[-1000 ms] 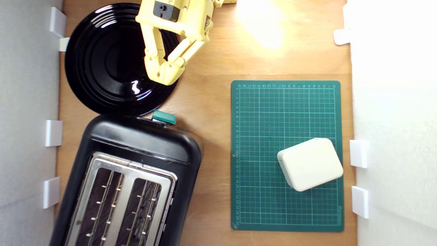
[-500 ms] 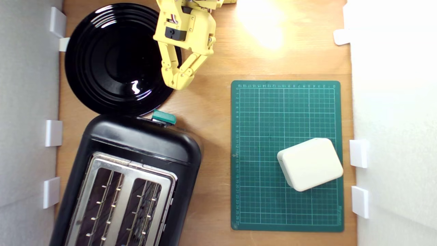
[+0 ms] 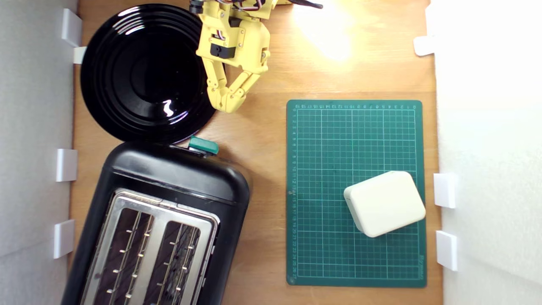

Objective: Start toaster

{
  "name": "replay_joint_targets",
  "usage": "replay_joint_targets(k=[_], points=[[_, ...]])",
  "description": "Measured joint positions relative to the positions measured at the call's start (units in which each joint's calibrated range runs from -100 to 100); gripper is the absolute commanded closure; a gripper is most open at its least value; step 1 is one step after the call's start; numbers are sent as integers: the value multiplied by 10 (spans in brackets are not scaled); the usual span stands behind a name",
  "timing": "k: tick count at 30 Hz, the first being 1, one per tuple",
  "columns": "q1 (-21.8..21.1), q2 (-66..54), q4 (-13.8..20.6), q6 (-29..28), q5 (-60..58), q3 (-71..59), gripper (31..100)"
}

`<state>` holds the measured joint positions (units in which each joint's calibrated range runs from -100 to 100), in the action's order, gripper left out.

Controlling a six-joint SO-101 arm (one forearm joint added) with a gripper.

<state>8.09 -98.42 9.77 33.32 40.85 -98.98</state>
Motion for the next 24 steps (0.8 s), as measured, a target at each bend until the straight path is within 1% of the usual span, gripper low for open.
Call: replay_joint_targets(k=[1,4,7,12,16,22,24], points=[[0,0,-5,12,9,0,989],[3,1,-45,54,43,-3,989],[3,1,-62,58,50,-5,989],[18,0,-66,55,51,-5,989],[18,0,-66,39,55,-5,989],[1,0,-66,31,60,-5,989],[2,-1,-66,31,71,-5,989]])
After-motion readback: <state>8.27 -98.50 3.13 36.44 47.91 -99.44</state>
